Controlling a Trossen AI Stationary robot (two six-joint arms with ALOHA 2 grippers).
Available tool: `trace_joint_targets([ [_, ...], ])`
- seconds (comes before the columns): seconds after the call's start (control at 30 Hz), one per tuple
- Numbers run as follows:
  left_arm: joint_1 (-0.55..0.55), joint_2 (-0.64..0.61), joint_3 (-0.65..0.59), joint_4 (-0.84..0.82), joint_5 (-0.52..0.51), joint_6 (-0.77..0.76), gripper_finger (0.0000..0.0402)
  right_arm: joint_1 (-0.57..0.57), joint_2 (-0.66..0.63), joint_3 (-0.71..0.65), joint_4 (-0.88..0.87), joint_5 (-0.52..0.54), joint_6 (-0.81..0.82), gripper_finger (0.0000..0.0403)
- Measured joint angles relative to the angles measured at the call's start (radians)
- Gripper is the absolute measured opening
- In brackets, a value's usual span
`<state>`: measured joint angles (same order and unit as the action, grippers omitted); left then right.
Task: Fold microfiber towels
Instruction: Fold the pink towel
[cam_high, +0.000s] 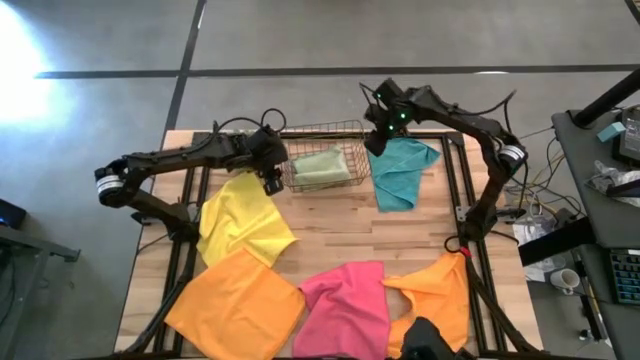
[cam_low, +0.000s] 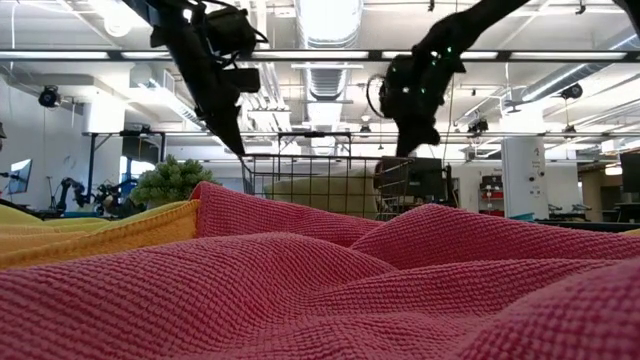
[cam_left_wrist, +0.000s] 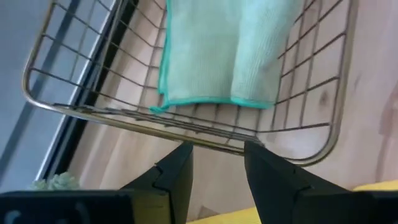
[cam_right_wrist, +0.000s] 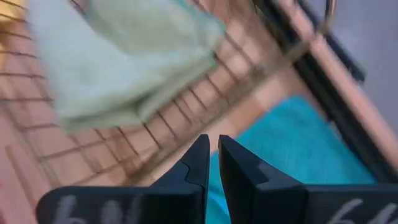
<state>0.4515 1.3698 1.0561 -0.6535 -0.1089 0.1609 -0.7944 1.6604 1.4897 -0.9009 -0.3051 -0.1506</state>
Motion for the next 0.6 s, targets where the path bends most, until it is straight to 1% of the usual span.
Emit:
trace_joint_targets([
  [0.1,-0.004,0.000,0.000,-0.033,0.000,-0.044,0.0128,0.000,-0.011,-0.034,-0.001,0.027,0.005,0.0027],
  [0.33,-0.018,-0.055,-0.002,-0.054,0.005,-0.050,0.0128,0.022,-0.066,-0.055,-0.013,0.020,0.010,0.0027],
  [0.4,-0.021,-0.077,-0.004,-0.052,0.060,-0.031,0.0128,0.038,-0.093,-0.055,-0.006,0.017,0.011,0.0027],
  [0.5,-0.028,-0.101,-0.029,-0.033,0.223,0.025,0.0128,0.044,-0.103,-0.055,0.002,0.014,0.013,0.0027],
  [0.53,-0.032,-0.101,-0.040,-0.023,0.258,0.038,0.0128,0.042,-0.102,-0.057,0.002,0.019,0.017,0.0027],
  [0.6,-0.039,-0.094,-0.062,-0.009,0.280,0.064,0.0128,0.041,-0.099,-0.057,0.002,0.021,0.023,0.0027],
])
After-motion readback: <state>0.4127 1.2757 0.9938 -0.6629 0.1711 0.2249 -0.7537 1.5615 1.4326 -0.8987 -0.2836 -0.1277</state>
